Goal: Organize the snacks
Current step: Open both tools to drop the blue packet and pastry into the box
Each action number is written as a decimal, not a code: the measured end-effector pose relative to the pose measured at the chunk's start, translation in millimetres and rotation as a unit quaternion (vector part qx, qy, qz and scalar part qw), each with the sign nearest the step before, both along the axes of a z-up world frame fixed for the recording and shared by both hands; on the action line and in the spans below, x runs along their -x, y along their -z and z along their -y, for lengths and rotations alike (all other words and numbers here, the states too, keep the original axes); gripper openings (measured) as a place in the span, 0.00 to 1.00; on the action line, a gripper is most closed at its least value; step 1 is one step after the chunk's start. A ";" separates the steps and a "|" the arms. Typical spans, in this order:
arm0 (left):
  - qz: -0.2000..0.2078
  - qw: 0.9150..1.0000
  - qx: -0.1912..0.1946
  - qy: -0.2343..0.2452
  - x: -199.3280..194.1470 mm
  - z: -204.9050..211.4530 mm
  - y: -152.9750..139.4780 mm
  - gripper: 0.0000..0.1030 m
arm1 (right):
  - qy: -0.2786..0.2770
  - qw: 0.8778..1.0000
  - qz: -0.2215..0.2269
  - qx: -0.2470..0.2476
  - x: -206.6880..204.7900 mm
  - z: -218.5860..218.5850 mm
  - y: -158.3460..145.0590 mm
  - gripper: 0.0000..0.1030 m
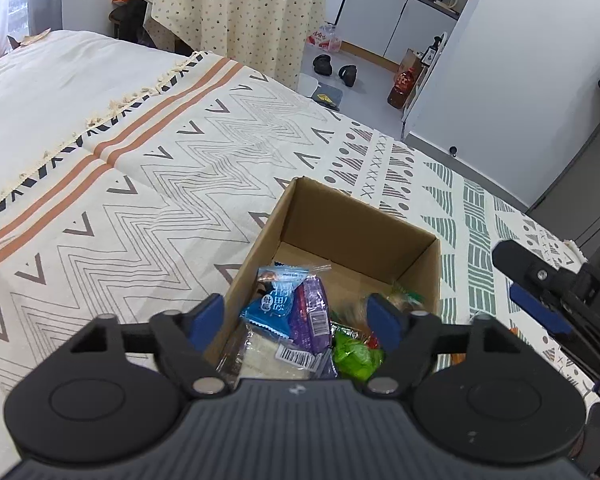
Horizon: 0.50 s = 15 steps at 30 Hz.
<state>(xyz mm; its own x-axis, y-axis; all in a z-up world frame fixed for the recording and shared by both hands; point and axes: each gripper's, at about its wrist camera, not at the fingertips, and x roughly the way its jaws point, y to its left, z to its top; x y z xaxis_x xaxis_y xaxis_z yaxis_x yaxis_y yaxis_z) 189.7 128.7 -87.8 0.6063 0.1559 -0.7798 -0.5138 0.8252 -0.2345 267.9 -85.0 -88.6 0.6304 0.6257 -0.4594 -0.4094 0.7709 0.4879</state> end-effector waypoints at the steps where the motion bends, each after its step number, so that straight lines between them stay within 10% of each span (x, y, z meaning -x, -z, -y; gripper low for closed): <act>1: -0.001 1.000 0.000 -0.001 0.2 0.4 0.2 0.79 | 0.002 1.000 -0.005 0.002 -0.1 1.6 1.0 0.52; 15: -0.004 1.000 -0.017 0.024 0.8 28.0 -5.0 1.00 | 0.069 0.996 -0.009 0.058 16.0 51.4 5.1 0.85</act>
